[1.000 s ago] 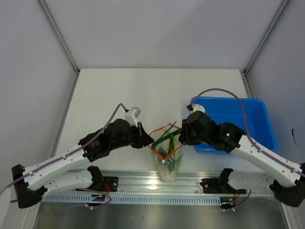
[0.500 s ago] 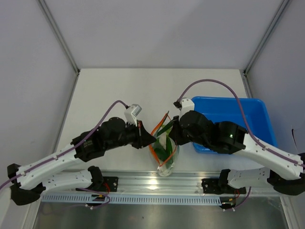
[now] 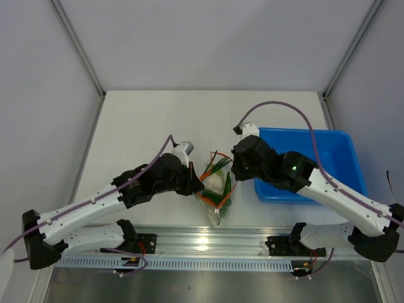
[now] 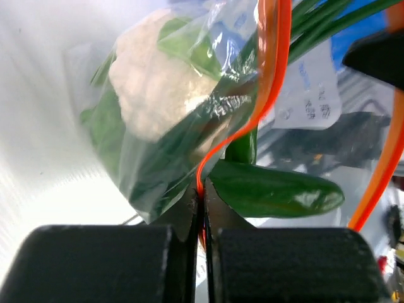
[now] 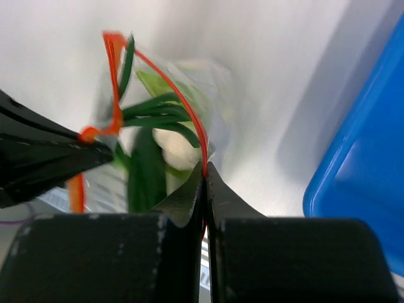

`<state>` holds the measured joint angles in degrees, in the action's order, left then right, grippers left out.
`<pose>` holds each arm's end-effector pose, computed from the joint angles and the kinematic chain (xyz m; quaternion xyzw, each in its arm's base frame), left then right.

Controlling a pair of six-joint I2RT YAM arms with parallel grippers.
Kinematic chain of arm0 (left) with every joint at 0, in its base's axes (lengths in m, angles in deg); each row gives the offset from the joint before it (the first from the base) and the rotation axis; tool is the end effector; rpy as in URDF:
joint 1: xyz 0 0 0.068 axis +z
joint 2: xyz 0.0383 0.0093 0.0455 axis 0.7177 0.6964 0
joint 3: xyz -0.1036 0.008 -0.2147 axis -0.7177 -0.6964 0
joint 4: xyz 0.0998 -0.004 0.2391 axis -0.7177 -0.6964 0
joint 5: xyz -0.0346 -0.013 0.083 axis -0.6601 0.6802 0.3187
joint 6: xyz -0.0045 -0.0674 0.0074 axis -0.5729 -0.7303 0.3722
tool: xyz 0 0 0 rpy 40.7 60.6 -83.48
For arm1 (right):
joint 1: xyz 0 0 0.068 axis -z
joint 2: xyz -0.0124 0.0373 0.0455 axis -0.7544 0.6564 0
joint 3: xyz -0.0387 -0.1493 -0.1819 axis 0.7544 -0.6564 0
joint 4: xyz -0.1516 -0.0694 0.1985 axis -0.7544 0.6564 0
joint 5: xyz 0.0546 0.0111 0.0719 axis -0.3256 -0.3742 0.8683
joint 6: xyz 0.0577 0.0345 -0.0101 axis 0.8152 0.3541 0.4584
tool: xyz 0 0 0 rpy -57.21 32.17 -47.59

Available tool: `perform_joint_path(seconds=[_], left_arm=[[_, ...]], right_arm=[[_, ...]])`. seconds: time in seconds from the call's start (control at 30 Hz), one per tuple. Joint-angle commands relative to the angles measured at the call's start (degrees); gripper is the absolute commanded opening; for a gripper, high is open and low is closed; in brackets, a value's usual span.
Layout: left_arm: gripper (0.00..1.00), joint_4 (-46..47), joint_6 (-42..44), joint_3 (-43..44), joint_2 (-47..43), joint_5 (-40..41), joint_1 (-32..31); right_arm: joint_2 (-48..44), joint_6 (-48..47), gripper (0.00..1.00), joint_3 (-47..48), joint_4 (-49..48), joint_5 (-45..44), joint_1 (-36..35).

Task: Place the food in the zip-top bag and seal the zipper
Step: Adjust the zipper food storage bag at the center of the board.

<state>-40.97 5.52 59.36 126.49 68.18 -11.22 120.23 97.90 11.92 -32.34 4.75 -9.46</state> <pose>0.1344 -0.2050 0.2532 0.0950 0.8886 -0.3405 0.2923 0.1481 0.2092 0.3151 -0.1507 0.9062 0.1618 0.3605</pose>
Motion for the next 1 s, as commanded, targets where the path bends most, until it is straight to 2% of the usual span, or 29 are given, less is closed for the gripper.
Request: perform_joint_path(seconds=[0.0,0.17,0.27,0.3,0.4,0.5,0.63,0.7,0.8,0.87,0.97], left_arm=[[0.01,-0.53,2.13,11.43,-4.3,-0.86,0.04],[0.01,-2.21,1.34,15.52,-7.9,-1.83,-0.93],[0.01,-0.19,0.2,10.35,-7.83,-1.74,-0.41],[0.01,0.77,-0.07,5.89,-5.91,-2.87,-0.23],[0.01,5.16,-1.65,0.5,-0.11,-6.29,0.83],[0.01,6.32,-0.87,1.01,3.07,-6.58,1.8],[0.0,1.59,2.56,8.82,4.49,-5.62,3.38],[0.01,-1.23,3.44,16.1,2.21,-5.87,3.29],[0.0,-2.99,3.1,22.09,-2.71,-6.75,3.03],[0.01,-3.96,2.83,22.98,-5.78,-6.22,2.94],[0.01,-3.27,2.04,18.36,-7.73,-5.78,3.03]], right_arm=[[-2.93,-3.29,0.0,13.03,2.6,-3.88,-0.54],[-4.24,-0.83,0.0,18.06,5.43,-6.52,-4.75],[-5.91,-0.13,0.0,13.16,2.28,-6.26,-5.2],[-6.18,-0.04,0.0,8.44,1.22,-5.39,-4.5],[-5.13,-0.83,0.0,-0.97,-3.62,0.5,1.2],[-3.99,-2.14,0.0,-3.12,-6.0,1.39,4.12],[-2.32,-4.52,0.0,3.98,-2.76,-0.8,4.03],[-2.14,-5.39,0.0,10.92,0.84,-2.9,3.16],[-2.66,-4.79,0.0,18.75,5.59,-6.24,0.08],[-3.8,-3.82,0.0,20.6,7.0,-6.61,-0.89],[-5.3,-2.5,0.0,18.25,5.26,-5.64,-1.33]])
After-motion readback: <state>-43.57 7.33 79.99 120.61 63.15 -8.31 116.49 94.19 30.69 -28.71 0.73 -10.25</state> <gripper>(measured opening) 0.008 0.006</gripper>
